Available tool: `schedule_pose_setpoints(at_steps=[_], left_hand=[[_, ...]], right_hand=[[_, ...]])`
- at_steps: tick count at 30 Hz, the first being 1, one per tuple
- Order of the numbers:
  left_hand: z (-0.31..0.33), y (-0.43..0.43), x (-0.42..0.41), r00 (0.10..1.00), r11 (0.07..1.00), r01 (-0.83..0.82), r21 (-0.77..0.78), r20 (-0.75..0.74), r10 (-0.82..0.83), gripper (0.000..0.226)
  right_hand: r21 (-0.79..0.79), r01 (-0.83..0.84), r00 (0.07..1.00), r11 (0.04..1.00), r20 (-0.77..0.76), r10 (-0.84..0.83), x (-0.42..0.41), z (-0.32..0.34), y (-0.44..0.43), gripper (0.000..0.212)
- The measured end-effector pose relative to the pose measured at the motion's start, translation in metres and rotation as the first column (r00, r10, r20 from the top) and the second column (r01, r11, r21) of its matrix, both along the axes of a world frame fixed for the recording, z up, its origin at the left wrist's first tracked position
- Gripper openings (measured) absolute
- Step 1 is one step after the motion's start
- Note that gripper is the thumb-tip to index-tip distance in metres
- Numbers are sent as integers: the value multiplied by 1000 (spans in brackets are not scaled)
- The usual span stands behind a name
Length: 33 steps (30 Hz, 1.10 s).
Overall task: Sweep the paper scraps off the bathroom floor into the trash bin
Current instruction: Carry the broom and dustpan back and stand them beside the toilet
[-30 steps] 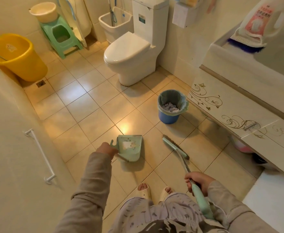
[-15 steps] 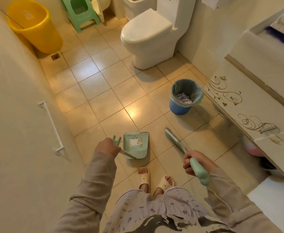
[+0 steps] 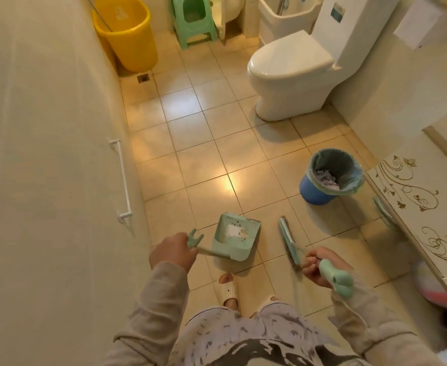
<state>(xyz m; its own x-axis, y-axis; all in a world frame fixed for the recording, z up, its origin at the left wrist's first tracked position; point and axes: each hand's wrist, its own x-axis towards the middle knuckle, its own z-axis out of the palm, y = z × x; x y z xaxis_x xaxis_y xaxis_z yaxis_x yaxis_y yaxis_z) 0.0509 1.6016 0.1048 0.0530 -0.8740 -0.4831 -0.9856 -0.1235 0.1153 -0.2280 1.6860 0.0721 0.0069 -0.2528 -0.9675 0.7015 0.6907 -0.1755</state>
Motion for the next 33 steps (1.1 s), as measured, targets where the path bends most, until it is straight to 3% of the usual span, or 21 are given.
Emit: schedule_pose_setpoints(at_steps=[6,16,33], left_hand=[[-3,-9,41,984,985,-171,-12,-58,170,17],[7,-65,41,955,960,-273,-65,-136,262,24],[7,-242,-10,848,842,-528,-108,-111,518,22]], right_hand=[[-69,-41,999,997,-10,40,9,15,-25,25],[-98,-186,982,978,-35,183,16,18,-108,39],[91,-460,886,883,-21,463,-68,3,-300,34]])
